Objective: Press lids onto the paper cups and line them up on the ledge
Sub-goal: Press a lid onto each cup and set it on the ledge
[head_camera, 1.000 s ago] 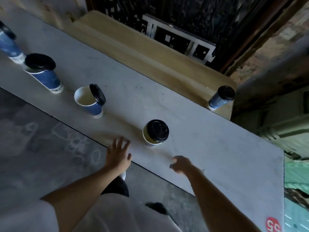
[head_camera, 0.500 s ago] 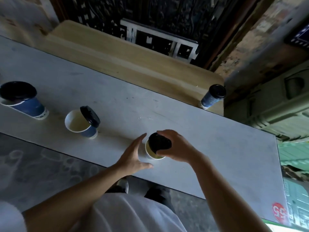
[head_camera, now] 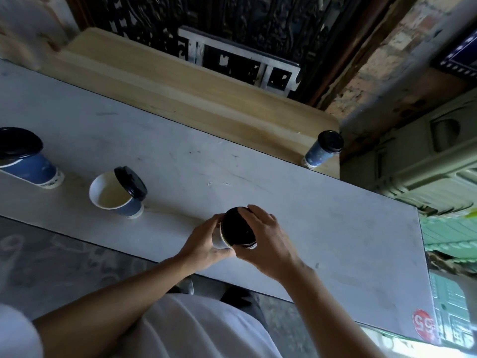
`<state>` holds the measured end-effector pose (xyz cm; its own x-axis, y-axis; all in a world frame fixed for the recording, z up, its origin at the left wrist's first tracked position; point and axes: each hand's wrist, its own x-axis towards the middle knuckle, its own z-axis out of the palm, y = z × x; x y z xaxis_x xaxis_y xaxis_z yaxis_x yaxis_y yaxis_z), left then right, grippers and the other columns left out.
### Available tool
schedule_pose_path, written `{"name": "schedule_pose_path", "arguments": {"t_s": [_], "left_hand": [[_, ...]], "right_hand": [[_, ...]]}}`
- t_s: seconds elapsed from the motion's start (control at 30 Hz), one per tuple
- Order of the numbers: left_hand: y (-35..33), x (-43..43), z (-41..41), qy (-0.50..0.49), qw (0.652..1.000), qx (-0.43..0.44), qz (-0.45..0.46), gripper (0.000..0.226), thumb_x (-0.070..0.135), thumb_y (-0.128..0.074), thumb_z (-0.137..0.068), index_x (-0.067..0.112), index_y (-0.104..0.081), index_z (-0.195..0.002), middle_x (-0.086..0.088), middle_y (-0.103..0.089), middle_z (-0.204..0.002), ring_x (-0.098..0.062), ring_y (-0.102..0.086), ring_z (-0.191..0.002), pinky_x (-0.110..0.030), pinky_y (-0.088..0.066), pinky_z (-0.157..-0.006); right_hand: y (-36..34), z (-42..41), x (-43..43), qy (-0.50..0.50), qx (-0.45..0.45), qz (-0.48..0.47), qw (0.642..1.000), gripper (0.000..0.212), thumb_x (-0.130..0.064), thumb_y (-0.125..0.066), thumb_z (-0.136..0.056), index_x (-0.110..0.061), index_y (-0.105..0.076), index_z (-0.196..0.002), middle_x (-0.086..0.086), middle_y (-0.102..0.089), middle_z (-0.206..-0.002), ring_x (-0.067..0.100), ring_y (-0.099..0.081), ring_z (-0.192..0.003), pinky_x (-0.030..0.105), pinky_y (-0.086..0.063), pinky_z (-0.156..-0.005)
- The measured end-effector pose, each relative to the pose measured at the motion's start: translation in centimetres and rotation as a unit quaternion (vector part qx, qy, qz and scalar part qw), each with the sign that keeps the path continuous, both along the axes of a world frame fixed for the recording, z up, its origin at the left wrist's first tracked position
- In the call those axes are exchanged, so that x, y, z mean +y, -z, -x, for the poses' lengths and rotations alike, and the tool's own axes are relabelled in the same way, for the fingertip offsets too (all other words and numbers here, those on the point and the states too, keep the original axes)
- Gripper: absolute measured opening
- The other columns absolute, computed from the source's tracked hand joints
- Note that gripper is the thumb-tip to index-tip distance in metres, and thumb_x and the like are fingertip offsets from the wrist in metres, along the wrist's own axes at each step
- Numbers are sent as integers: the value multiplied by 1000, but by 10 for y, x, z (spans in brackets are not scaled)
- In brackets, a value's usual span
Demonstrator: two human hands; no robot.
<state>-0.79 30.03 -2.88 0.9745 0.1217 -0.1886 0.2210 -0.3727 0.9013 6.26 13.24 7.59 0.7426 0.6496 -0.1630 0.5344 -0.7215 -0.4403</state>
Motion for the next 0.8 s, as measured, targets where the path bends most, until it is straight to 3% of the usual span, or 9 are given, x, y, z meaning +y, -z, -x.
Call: {"name": "schedule_pose_path", "arguments": {"t_s": [0.2, 0.27, 0.33, 0.37, 0.43, 0.5, 0.53, 0.67, 0.8], "left_hand": [[-4, -4, 0, -3, 1000, 20, 16, 78, 27, -89, -67, 37, -49, -134, 21, -65, -116, 6, -62, -105, -13, -52, -85], [-9, -2, 2, 7, 999, 27, 31, 80, 25, -88, -69, 37, -47, -137, 21, -64, -123, 6, -59, -111, -11, -49, -89], [-15, 4, 3, 27, 996, 47, 71, 76, 17, -77, -74, 39, -46, -140, 17, -61, -131, 2, -55, -121, -13, -46, -92], [-19, 6, 4, 30, 991, 61, 117, 69, 17, -69, -76, 39, -48, -138, 14, -62, -131, -2, -55, -123, -14, -46, -91], [-29, 3, 4, -4, 969, 78, 235, 44, 30, -58, -84, 41, -61, -127, 9, -67, -126, -6, -59, -120, -15, -50, -86], [-34, -10, 1, -82, 941, 98, 312, 27, 43, -49, -96, 43, -70, -113, 9, -69, -125, -5, -61, -119, -22, -50, -93], [-33, -17, -1, -113, 936, 111, 314, 29, 43, -43, -102, 42, -71, -112, 9, -69, -127, -5, -60, -121, -27, -49, -99], [-24, -35, -6, -169, 941, 113, 270, 38, 49, -36, -104, 32, -66, -119, 3, -69, -124, -15, -61, -122, -48, -45, -110], [-25, -33, -6, -172, 952, 90, 237, 44, 56, -34, -93, 35, -69, -110, 1, -73, -116, -16, -65, -116, -52, -49, -105]], "right_hand": [[22, 8, -2, 10, 32, -2, 999, 79, -34, -73, -79, -29, -37, -150, -5, -30, -157, 27, -40, -135, 38, -46, -104], [23, 9, -5, 19, 77, -20, 997, 85, -37, -74, -80, -34, -31, -153, -6, -24, -161, 22, -33, -141, 37, -41, -110], [21, 9, -9, 105, 159, -94, 977, 86, -41, -75, -82, -39, -26, -154, -9, -26, -160, 13, -32, -139, 35, -35, -113], [20, 10, -11, 180, 213, -158, 947, 79, -40, -73, -86, -41, -30, -152, -9, -30, -158, 11, -36, -137, 37, -36, -112], [22, 14, -13, 326, 337, -287, 835, 49, -40, -63, -95, -47, -43, -139, -8, -44, -152, 14, -48, -131, 43, -44, -103], [30, 19, -13, 400, 437, -351, 725, 24, -41, -54, -99, -44, -60, -123, -8, -59, -138, 16, -57, -122, 46, -51, -91], [34, 23, -12, 407, 456, -365, 702, 21, -41, -52, -101, -39, -66, -116, -6, -64, -132, 17, -60, -120, 47, -53, -87], [47, 33, -7, 401, 459, -421, 672, 31, -41, -49, -102, -28, -76, -110, -1, -73, -118, 19, -65, -118, 48, -59, -84], [53, 36, -6, 399, 453, -448, 660, 36, -52, -56, -92, -28, -75, -112, -2, -72, -119, 17, -63, -121, 47, -59, -83]]}}
